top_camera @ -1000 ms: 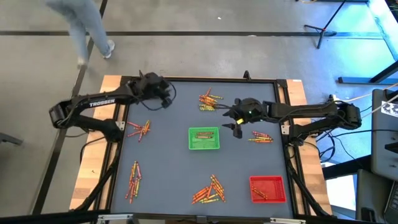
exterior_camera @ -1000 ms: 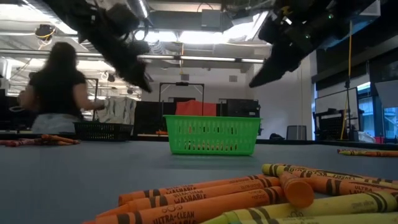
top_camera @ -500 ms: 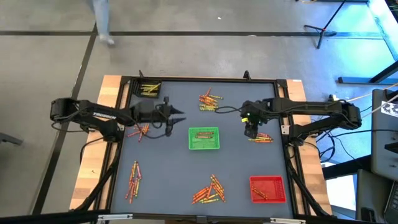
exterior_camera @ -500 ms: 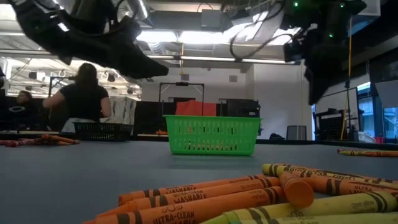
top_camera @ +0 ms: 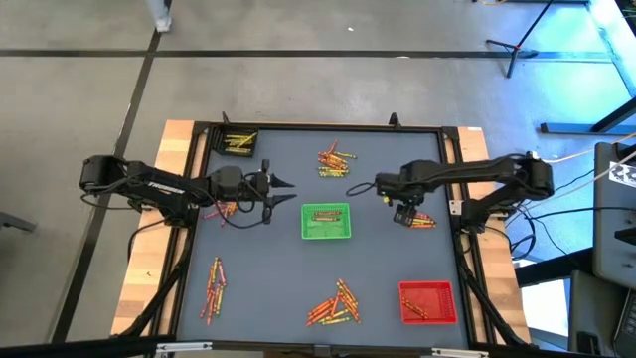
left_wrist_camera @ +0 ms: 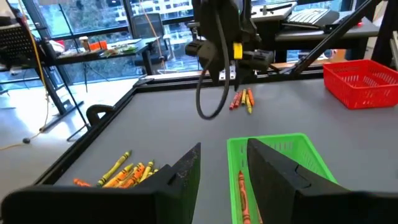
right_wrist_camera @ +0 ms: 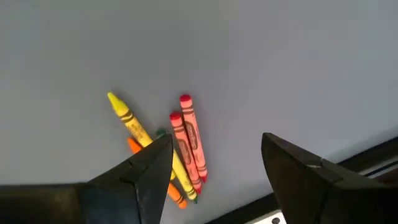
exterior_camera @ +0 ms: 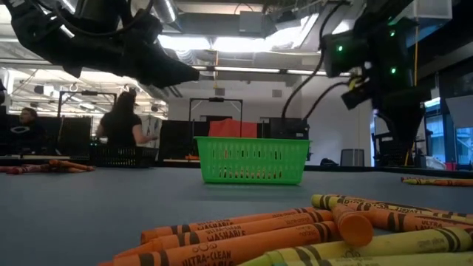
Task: Sort crayons
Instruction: Put the red crayon into the green bin
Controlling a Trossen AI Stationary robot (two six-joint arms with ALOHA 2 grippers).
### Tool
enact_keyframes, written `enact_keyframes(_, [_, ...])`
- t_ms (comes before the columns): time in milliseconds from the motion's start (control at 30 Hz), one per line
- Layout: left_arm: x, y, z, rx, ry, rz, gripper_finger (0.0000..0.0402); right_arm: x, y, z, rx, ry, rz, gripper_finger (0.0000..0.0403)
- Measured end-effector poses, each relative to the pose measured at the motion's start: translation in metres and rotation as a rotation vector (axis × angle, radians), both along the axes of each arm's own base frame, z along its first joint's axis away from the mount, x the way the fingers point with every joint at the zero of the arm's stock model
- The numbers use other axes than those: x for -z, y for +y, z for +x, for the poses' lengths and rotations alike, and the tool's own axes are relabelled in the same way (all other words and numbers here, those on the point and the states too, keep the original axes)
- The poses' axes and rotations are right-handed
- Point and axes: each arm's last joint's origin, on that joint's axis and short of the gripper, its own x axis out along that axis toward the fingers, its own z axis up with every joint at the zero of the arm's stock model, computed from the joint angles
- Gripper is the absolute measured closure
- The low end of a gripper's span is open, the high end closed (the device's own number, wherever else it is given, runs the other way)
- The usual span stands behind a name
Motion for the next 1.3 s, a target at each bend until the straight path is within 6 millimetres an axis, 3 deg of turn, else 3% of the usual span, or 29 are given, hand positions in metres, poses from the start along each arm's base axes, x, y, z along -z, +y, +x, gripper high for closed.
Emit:
enact_keyframes(200, [0.002,0.0,0.0,0.0,0.016,-0.007,0.0287,0.021,-0.003,0.002,-0.011,0.046,0.013,0.0168])
enact_keyframes(533, [0.002,0.0,0.0,0.0,0.016,-0.007,0.0287,0.042,-0.018,-0.009,0.008,0.0,0.104,0.0248])
enact_keyframes(933, [0.002,0.001,0.0,-0.024,0.019,-0.004,0.0287,0.043,-0.019,-0.007,-0.017,-0.028,0.119,0.0256])
enact_keyframes(1100, [0.002,0.001,0.0,-0.024,0.019,-0.004,0.0287,0.043,-0.022,-0.004,-0.049,-0.036,0.019,0.0256])
enact_keyframes(1300, [0.002,0.001,0.0,-0.025,0.017,-0.003,0.0287,0.037,-0.023,-0.005,-0.07,0.006,0.016,0.0256])
